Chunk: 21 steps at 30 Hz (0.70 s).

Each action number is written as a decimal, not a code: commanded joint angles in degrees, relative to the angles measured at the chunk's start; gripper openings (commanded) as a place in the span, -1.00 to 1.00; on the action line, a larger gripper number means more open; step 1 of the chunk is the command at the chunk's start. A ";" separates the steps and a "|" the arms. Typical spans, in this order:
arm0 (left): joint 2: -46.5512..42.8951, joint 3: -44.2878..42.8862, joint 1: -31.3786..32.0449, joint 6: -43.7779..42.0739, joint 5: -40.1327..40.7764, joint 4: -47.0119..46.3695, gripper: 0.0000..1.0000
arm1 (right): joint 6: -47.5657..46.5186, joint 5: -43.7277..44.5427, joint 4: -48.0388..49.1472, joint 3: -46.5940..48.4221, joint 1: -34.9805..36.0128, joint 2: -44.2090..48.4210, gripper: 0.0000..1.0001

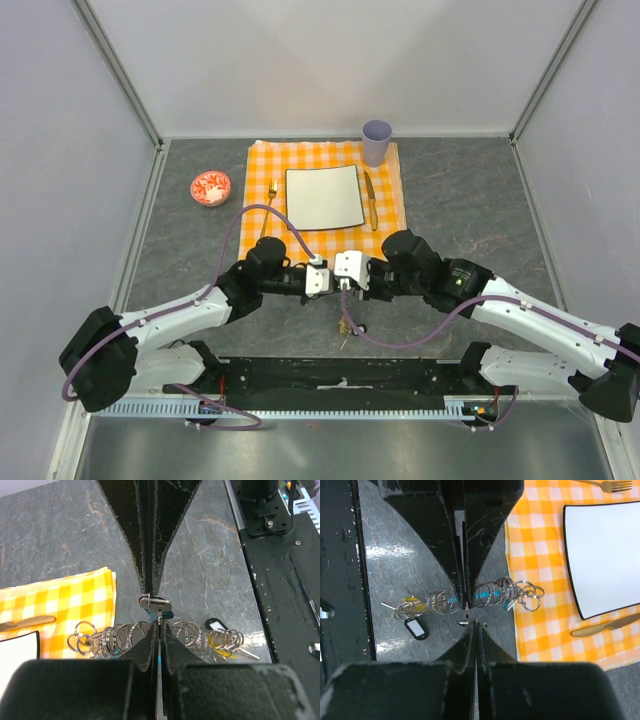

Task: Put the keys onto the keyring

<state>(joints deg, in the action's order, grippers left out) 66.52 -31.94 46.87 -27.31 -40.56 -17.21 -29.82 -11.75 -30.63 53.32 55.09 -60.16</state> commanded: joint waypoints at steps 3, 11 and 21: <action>-0.78 -2.77 1.47 -5.47 2.67 0.16 -0.96 | -0.15 -0.47 2.24 -0.15 1.07 0.31 -1.00; -1.31 -2.77 1.64 -4.68 3.91 -0.01 -0.96 | -0.06 -0.91 0.93 -0.15 1.42 -0.48 -1.00; -1.92 -2.07 1.56 -3.98 2.06 -1.68 -0.96 | 0.38 1.02 1.89 -0.85 1.60 -0.66 -1.00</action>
<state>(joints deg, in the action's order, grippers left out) 66.35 -32.21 48.14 -29.58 -37.12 -15.53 -29.78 -11.53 -30.46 52.84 56.42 -60.82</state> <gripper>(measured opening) 0.029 0.006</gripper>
